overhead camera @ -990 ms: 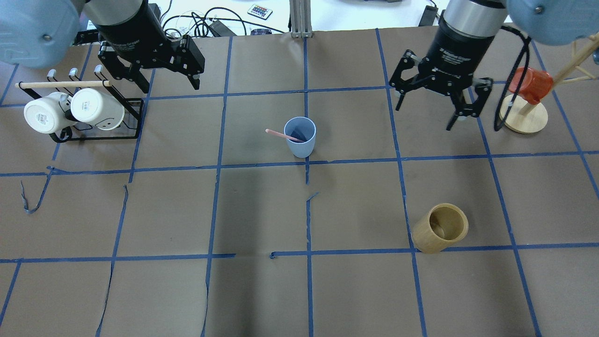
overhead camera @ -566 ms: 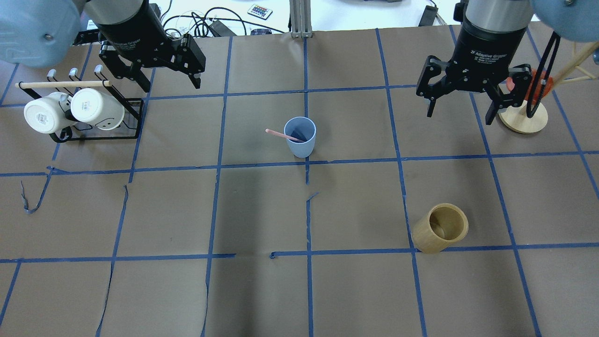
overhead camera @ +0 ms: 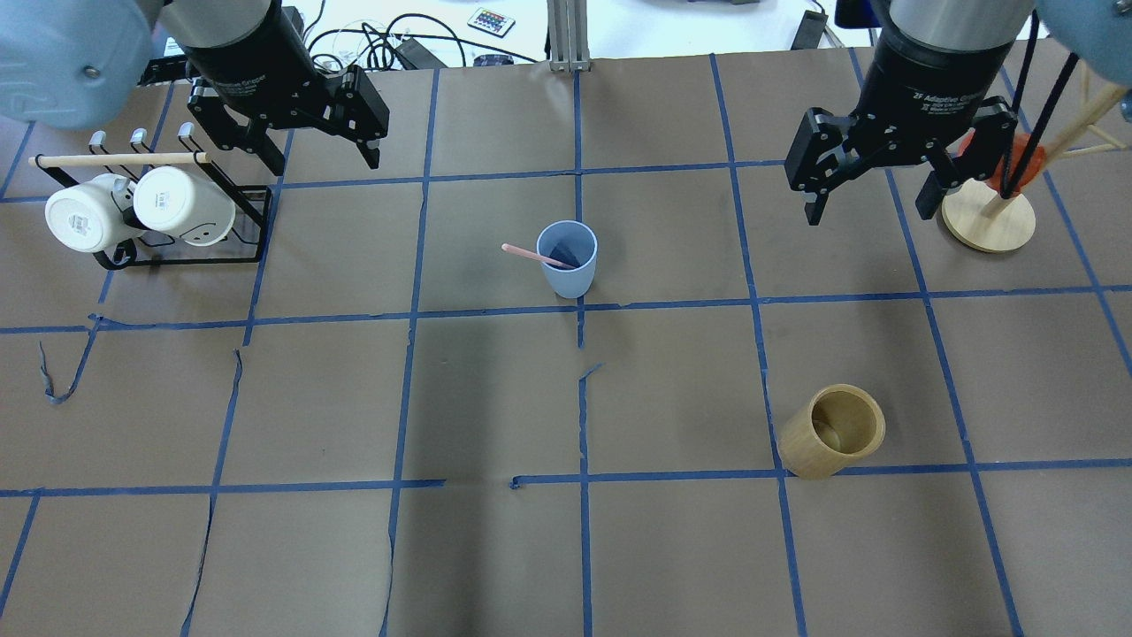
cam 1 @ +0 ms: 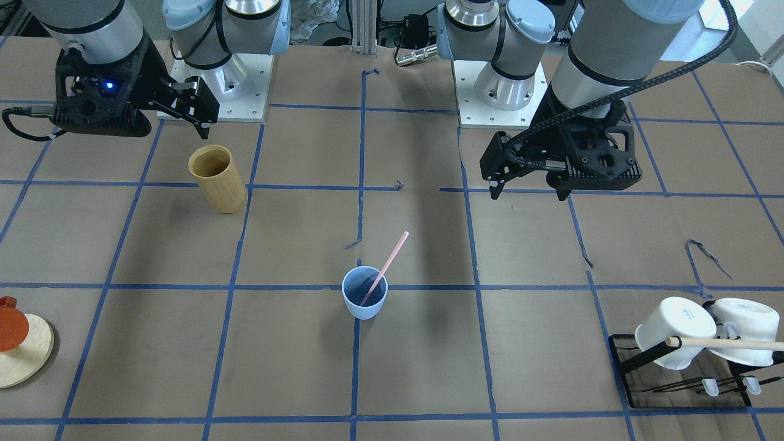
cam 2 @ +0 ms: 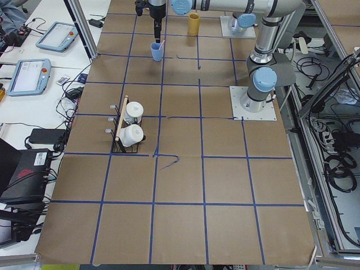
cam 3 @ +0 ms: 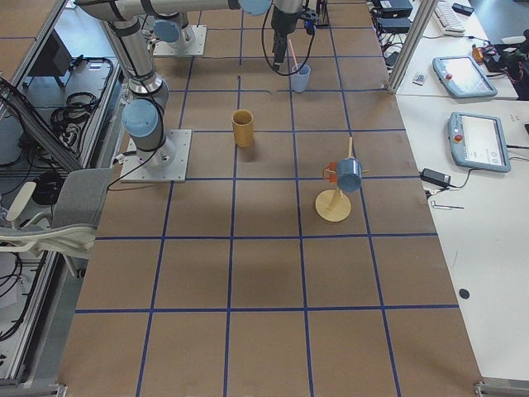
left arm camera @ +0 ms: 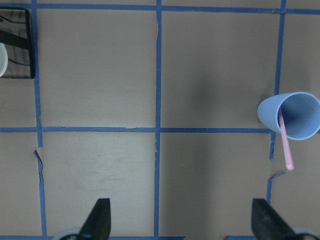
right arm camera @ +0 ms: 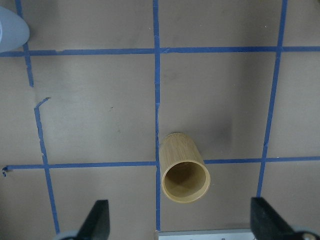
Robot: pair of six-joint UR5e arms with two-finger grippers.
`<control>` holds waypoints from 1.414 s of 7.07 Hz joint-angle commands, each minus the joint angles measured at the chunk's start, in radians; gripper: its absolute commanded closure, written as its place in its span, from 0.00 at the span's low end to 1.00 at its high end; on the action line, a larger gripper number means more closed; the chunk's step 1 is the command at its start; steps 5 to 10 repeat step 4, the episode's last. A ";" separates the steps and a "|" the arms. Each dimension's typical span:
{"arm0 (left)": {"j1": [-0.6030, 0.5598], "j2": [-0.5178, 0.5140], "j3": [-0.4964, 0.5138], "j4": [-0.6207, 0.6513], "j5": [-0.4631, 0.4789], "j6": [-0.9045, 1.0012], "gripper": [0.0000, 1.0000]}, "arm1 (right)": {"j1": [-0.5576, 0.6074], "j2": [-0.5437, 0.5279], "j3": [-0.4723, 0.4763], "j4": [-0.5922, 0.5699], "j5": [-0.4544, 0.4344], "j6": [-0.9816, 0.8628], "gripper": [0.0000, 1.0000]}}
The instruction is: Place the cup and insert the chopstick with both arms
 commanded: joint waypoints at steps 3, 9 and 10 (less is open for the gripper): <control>0.001 0.001 -0.005 0.002 0.000 0.006 0.00 | 0.001 -0.008 0.006 -0.086 0.014 -0.059 0.00; 0.001 0.005 -0.009 0.002 0.000 0.007 0.00 | 0.001 -0.008 0.009 -0.086 0.014 -0.058 0.00; 0.001 0.005 -0.009 0.002 0.000 0.007 0.00 | 0.001 -0.008 0.009 -0.086 0.014 -0.058 0.00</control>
